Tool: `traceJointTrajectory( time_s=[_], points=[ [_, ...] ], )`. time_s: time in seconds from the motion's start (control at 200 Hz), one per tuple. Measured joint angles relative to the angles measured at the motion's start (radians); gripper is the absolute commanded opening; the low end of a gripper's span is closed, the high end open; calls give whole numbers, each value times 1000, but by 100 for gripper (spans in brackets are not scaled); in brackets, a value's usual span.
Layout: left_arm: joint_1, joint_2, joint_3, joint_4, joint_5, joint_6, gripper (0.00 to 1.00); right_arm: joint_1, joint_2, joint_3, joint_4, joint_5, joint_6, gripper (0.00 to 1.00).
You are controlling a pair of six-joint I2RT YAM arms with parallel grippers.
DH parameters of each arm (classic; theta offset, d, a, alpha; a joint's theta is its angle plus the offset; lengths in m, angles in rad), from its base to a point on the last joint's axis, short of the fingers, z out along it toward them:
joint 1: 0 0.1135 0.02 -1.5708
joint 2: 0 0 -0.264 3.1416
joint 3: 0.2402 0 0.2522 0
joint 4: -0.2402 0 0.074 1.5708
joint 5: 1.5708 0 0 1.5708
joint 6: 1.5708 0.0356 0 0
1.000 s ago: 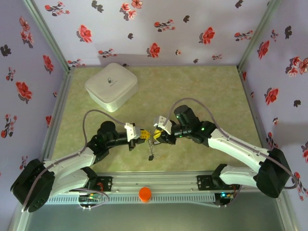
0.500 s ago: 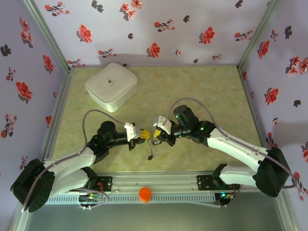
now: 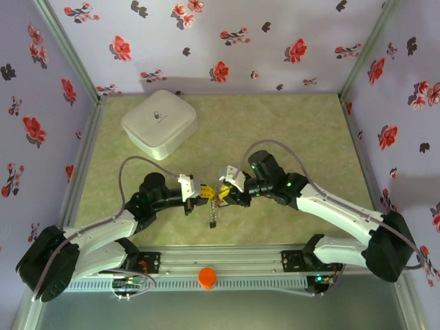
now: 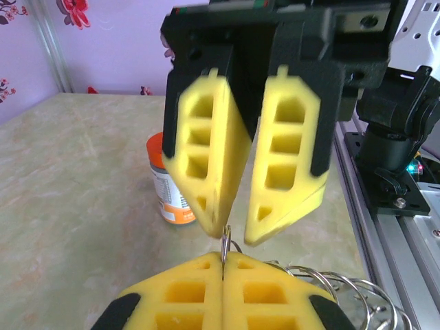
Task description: Put the keys on the keyring
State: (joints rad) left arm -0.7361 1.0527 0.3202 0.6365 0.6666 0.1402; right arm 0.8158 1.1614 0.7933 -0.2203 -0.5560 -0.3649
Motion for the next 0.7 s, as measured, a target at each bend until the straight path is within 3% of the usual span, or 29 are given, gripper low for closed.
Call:
traceJointTrajectory(
  time_s=[0.33,0.495,0.58,0.7],
  points=[
    [0,5,13,0,8,0,0,0,13,-3,67,-21,23,12],
    [1,5,13,-4,6,0,0,0,24,-3,66,-28,29,0],
    [1,5,13,-8,2,5,24,0,24,-3,66,-28,26,0],
    [0,-5,32,-63,-13,31,26,5,34,9,16,-9,6,0]
  ],
)
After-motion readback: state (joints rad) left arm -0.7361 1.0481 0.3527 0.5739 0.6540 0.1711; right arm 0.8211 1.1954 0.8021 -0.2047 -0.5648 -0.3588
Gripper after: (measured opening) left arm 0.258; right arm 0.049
